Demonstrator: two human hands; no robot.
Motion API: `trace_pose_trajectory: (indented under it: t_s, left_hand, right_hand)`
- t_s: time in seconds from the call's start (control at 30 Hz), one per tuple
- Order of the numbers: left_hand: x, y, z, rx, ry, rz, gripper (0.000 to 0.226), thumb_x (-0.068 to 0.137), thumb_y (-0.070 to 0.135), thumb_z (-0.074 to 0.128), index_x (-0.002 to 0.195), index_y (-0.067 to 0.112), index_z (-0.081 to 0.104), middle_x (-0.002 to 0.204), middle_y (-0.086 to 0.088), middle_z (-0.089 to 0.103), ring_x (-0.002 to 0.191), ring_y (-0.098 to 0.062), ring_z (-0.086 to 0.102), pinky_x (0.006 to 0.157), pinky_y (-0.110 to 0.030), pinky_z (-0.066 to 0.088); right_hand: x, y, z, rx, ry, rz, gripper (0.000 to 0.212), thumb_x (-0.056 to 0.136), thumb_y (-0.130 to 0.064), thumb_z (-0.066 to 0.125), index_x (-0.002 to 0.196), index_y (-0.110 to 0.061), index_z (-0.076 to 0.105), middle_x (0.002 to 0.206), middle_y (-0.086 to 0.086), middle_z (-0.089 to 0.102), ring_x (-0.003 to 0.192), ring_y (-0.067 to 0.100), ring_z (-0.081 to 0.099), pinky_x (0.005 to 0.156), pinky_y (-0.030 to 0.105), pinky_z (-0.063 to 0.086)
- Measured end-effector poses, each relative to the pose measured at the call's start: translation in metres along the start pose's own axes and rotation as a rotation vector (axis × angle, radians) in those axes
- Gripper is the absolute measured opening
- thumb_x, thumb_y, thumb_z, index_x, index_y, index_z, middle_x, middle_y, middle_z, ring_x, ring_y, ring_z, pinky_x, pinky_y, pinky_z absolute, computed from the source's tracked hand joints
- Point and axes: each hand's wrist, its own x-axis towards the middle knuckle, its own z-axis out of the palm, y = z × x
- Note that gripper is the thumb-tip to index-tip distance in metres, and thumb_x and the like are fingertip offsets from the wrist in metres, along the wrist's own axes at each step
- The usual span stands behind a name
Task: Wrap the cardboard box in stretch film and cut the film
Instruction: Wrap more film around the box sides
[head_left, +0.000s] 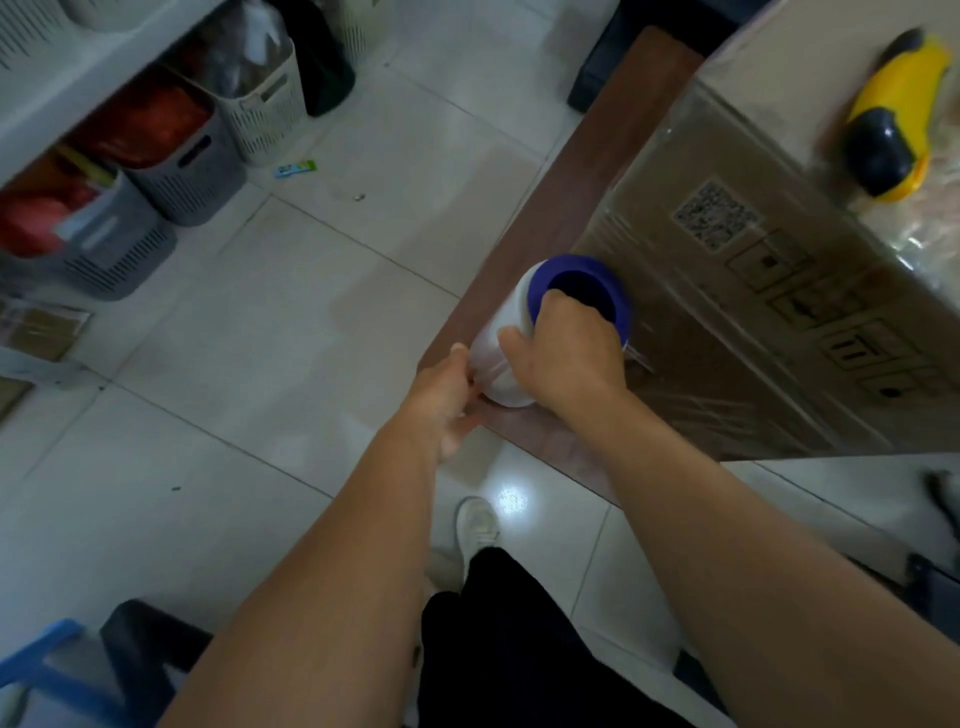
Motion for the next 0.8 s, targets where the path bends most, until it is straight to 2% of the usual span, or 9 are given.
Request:
trace_pose_trajectory:
  t_s: [0.07, 0.13, 0.2, 0.3, 0.4, 0.47, 0.57, 0.7, 0.8]
  left_hand:
    - [0.007, 0.000, 0.003, 0.009, -0.016, 0.007, 0.036, 0.103, 0.033, 0.031, 0.096, 0.014, 0.061, 0.072, 0.004, 0.073, 0.065, -0.006, 0.068, 0.056, -0.024, 0.049]
    - [0.014, 0.003, 0.006, 0.012, -0.004, -0.001, 0.039, 0.103, 0.036, 0.031, 0.104, 0.012, 0.063, 0.082, -0.001, 0.073, 0.071, -0.012, 0.069, 0.064, -0.027, 0.053]
    - [0.020, 0.007, 0.006, 0.017, 0.024, -0.019, 0.041, 0.101, 0.040, 0.035, 0.104, 0.011, 0.065, 0.090, -0.008, 0.070, 0.075, -0.018, 0.063, 0.071, -0.031, 0.051]
    - [0.029, 0.016, 0.003, 0.130, 0.050, -0.032, 0.042, 0.098, 0.045, 0.037, 0.103, 0.013, 0.064, 0.088, -0.010, 0.065, 0.072, -0.019, 0.059, 0.070, -0.031, 0.049]
    - [0.032, 0.036, 0.003, 0.237, 0.058, -0.051, 0.051, 0.097, 0.050, 0.032, 0.112, 0.011, 0.062, 0.099, -0.011, 0.070, 0.090, -0.025, 0.066, 0.073, -0.034, 0.055]
    - [0.032, 0.052, 0.003, 0.234, 0.029, -0.060, 0.057, 0.098, 0.052, 0.029, 0.107, 0.008, 0.064, 0.089, -0.012, 0.073, 0.084, -0.026, 0.068, 0.074, -0.036, 0.057]
    - [0.024, 0.082, 0.006, 0.267, -0.030, -0.032, 0.060, 0.097, 0.056, 0.025, 0.088, 0.011, 0.064, 0.068, -0.004, 0.071, 0.071, -0.019, 0.063, 0.070, -0.035, 0.055]
    - [0.013, 0.119, 0.018, 0.468, -0.160, 0.015, 0.061, 0.089, 0.069, 0.027, 0.105, 0.023, 0.064, 0.091, 0.004, 0.064, 0.083, -0.014, 0.059, 0.074, -0.038, 0.054]
    - [0.006, 0.139, 0.029, 0.729, -0.255, 0.058, 0.044, 0.086, 0.064, 0.047, 0.107, 0.027, 0.061, 0.106, 0.001, 0.066, 0.097, -0.019, 0.060, 0.088, -0.044, 0.050]
  right_hand:
    - [-0.001, -0.001, 0.001, -0.014, 0.020, -0.028, 0.030, 0.094, -0.041, 0.049, 0.097, -0.012, 0.048, 0.085, 0.005, 0.061, 0.087, 0.025, 0.061, 0.074, 0.035, 0.042]
    - [-0.003, -0.001, 0.003, -0.068, 0.036, -0.099, 0.036, 0.095, -0.042, 0.047, 0.108, -0.008, 0.050, 0.096, 0.009, 0.067, 0.091, 0.027, 0.062, 0.080, 0.034, 0.042]
    - [-0.003, -0.003, 0.006, -0.125, 0.034, -0.206, 0.041, 0.095, -0.042, 0.044, 0.118, -0.008, 0.048, 0.097, 0.009, 0.067, 0.093, 0.028, 0.061, 0.084, 0.033, 0.039]
    - [0.005, -0.005, 0.005, -0.165, 0.018, -0.301, 0.038, 0.095, -0.042, 0.044, 0.116, -0.010, 0.049, 0.096, 0.008, 0.067, 0.093, 0.028, 0.057, 0.086, 0.033, 0.036]
    - [0.020, -0.007, 0.000, -0.149, -0.007, -0.284, 0.037, 0.093, -0.042, 0.046, 0.113, -0.012, 0.049, 0.095, 0.009, 0.067, 0.093, 0.028, 0.055, 0.082, 0.033, 0.034]
    - [0.024, -0.012, -0.002, -0.142, -0.026, -0.264, 0.036, 0.092, -0.042, 0.048, 0.112, -0.013, 0.049, 0.094, 0.008, 0.067, 0.092, 0.027, 0.056, 0.083, 0.033, 0.034]
    - [0.026, -0.020, -0.001, -0.100, -0.049, -0.212, 0.031, 0.091, -0.039, 0.051, 0.110, -0.014, 0.048, 0.090, 0.005, 0.068, 0.087, 0.024, 0.059, 0.093, 0.032, 0.031]
    - [0.026, -0.028, -0.003, -0.035, -0.081, -0.098, 0.024, 0.089, -0.028, 0.052, 0.109, -0.016, 0.049, 0.090, 0.002, 0.067, 0.091, 0.023, 0.061, 0.108, 0.031, 0.021]
    - [0.027, -0.035, -0.008, -0.017, -0.141, -0.029, 0.029, 0.089, -0.025, 0.052, 0.115, -0.015, 0.050, 0.100, 0.003, 0.066, 0.101, 0.023, 0.058, 0.115, 0.034, 0.012]
